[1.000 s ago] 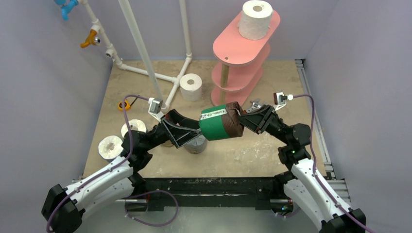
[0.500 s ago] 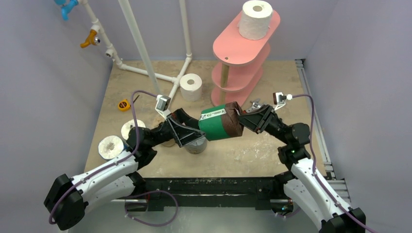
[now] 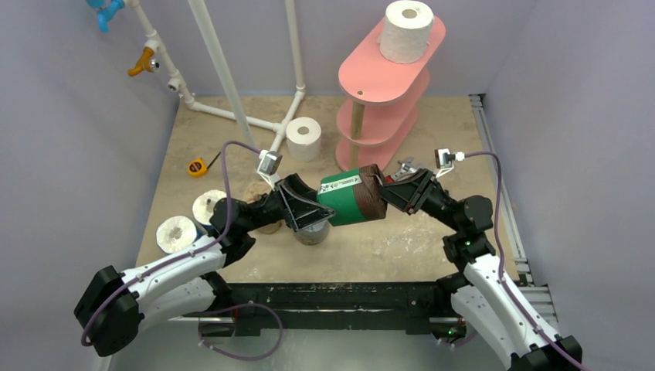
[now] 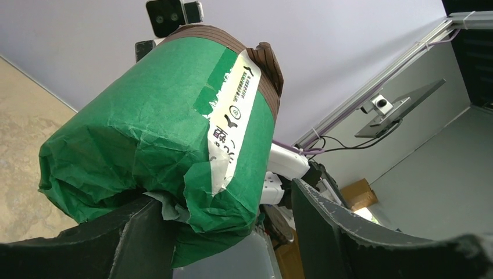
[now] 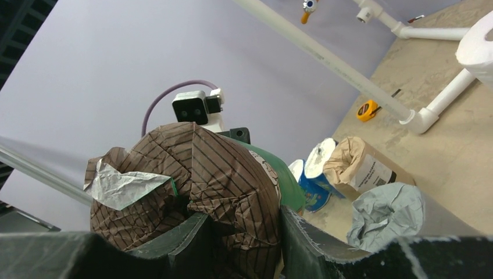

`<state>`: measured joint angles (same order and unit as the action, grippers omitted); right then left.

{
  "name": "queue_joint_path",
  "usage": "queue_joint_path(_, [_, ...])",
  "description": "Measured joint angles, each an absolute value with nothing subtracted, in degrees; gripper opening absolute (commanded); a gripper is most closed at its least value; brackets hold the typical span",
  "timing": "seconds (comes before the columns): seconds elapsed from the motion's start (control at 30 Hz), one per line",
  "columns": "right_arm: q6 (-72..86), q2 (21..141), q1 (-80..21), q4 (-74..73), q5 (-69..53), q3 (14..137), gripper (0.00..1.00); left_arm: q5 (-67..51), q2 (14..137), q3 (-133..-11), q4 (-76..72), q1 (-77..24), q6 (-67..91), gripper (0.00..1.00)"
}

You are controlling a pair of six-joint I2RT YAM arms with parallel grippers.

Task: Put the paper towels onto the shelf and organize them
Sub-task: Adjust the paper towel at the center of the board.

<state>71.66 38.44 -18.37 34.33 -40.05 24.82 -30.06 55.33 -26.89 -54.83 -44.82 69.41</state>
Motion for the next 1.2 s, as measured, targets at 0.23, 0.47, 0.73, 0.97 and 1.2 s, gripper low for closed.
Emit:
queue_joint_path(0.23, [69.3,38.1,-18.3,30.4,-40.0,24.8,0.43,-30.0,59.2,-26.9,-59.3,-45.0,69.9,0.52])
queue_joint_path(0.47, [66.8,37.7,-18.3,26.7,-40.0,24.9,0.47,-30.7,63.3,-26.9,-64.0,-45.1,71.4,0.32])
queue_joint_path(0.73, [61.7,37.1,-18.4,19.0,-40.0,27.6,0.79,-31.7,63.5,-26.9,-65.6,-45.1,71.5,0.17])
queue_joint_path(0.97, [52.7,35.9,-18.5,3.3,-37.3,35.8,0.92,-32.5,58.9,-27.6,-60.8,-45.1,68.7,0.16])
queue_joint_path(1.2, [44.4,33.8,-18.8,-17.0,-20.7,47.7,0.92,-29.4,48.2,-38.5,-23.9,-45.5,50.9,0.15])
